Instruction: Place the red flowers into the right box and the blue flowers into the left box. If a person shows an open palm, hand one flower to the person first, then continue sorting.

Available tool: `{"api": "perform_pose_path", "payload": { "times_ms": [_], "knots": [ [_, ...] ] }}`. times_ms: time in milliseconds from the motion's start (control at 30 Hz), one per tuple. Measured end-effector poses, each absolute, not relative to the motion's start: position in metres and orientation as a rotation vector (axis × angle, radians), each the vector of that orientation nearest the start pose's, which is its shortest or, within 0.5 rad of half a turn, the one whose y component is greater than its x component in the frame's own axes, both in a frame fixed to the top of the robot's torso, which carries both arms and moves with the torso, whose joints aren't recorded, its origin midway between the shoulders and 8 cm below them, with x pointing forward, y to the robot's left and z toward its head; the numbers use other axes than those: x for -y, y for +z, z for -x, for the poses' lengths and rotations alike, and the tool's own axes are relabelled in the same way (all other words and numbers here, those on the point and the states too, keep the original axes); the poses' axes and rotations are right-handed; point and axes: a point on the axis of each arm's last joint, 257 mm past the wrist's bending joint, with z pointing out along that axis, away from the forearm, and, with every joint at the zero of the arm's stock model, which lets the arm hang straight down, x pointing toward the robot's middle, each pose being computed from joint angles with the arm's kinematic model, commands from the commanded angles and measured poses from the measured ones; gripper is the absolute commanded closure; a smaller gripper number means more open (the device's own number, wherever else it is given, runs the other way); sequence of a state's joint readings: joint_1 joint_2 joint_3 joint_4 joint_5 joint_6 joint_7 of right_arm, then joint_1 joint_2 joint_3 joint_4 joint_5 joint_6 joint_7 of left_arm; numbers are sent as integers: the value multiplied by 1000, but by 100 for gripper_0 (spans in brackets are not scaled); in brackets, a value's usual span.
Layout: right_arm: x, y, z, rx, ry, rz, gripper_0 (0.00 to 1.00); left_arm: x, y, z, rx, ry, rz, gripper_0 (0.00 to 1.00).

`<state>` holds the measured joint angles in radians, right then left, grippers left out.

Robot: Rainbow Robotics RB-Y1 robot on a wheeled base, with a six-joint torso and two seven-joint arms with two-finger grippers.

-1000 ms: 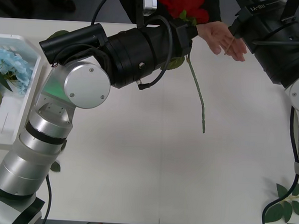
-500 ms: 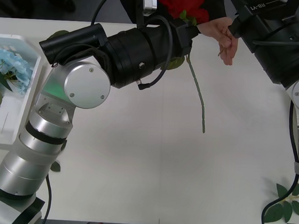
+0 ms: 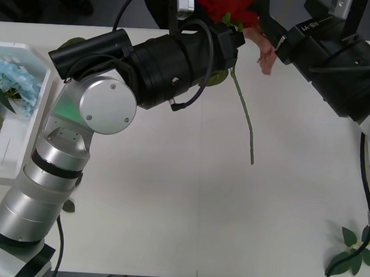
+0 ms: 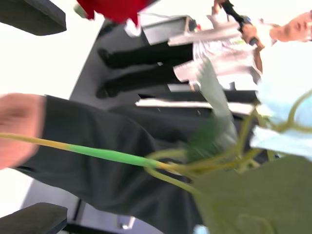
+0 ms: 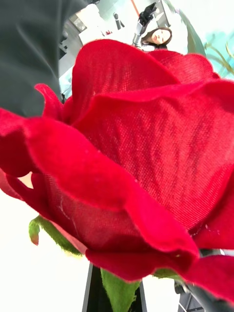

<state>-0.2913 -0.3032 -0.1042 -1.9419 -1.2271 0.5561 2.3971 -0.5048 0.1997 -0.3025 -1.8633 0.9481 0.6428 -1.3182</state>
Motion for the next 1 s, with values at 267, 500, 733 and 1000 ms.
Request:
{"api": "perform_pose_path", "payload": {
  "times_ms": [267, 500, 733, 1000],
  "knots": [
    [157, 0, -500, -1356, 538, 534, 0, 77, 2, -496, -1628, -1247, -231, 100],
    [179, -61, -454, -1577, 689, 633, 0, 78, 2, -496, -1628, -1248, -230, 100],
    [179, -96, -418, -1792, 886, 620, 0, 78, 2, -496, -1628, -1248, -230, 100],
    [143, -121, -395, -1951, 1080, 595, 0, 78, 2, -496, -1628, -1249, -230, 100]
  ]
}}
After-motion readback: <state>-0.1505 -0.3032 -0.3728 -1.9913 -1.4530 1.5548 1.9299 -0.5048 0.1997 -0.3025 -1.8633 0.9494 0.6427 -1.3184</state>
